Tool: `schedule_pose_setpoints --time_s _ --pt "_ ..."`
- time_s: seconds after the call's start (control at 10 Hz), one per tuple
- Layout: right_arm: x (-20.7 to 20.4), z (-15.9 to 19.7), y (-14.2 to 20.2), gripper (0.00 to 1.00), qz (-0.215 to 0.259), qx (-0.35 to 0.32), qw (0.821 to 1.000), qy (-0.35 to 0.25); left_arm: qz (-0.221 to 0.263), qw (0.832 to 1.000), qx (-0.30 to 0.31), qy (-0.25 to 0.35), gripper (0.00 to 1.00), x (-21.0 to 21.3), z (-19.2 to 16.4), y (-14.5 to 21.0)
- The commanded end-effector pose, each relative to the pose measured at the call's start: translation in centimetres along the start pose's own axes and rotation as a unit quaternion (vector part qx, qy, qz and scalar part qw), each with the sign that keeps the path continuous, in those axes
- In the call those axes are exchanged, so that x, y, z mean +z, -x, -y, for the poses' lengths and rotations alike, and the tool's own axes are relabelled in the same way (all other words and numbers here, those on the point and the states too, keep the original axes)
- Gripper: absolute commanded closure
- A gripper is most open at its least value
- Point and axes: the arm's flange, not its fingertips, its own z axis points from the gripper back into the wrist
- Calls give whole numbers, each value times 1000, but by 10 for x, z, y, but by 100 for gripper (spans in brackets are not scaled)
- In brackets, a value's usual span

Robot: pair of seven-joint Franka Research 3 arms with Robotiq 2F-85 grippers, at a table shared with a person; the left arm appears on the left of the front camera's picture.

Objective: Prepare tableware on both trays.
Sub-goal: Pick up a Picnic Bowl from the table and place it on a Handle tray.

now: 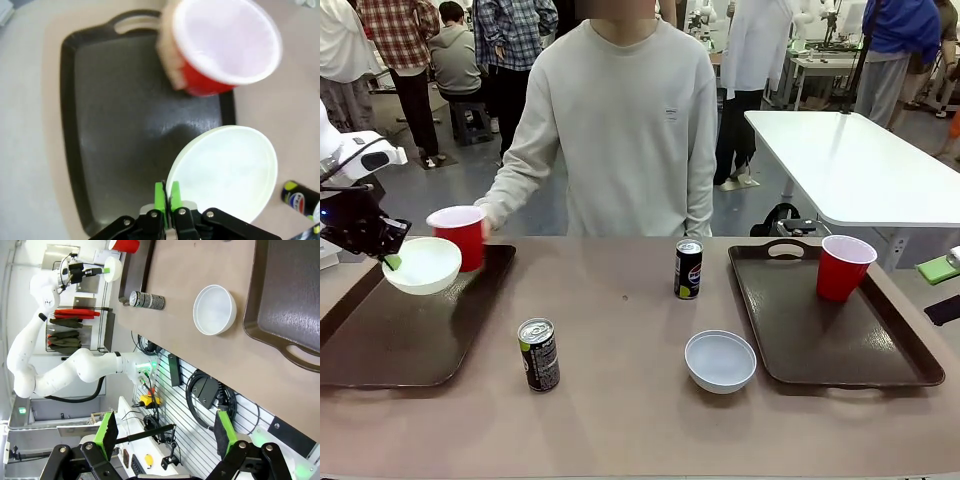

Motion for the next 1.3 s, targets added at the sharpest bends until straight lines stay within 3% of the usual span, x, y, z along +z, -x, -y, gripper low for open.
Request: schedule_pose_setpoints --time_s 0.0,0.1,0.2,0.9,1.0,1.2 --pt "0 0 -2 0 5 10 1000 -15 -45 995 -86 3 95 14 -3 45" --pt "0 0 -2 0 5 10 1000 -15 -20 993 -116 -12 95 24 -12 84" --pt "0 0 -2 0 5 10 1000 -15 -27 996 -87 -21 95 21 -22 88" --pt "0 0 -2 0 5 10 1000 -15 -29 997 -69 -18 95 17 -21 83" --pt "0 0 -2 0 5 10 1000 -15 -18 998 -64 -11 95 11 -17 76" --pt "0 0 -2 0 5 10 1000 -15 -49 997 -52 0 95 -33 -9 61"
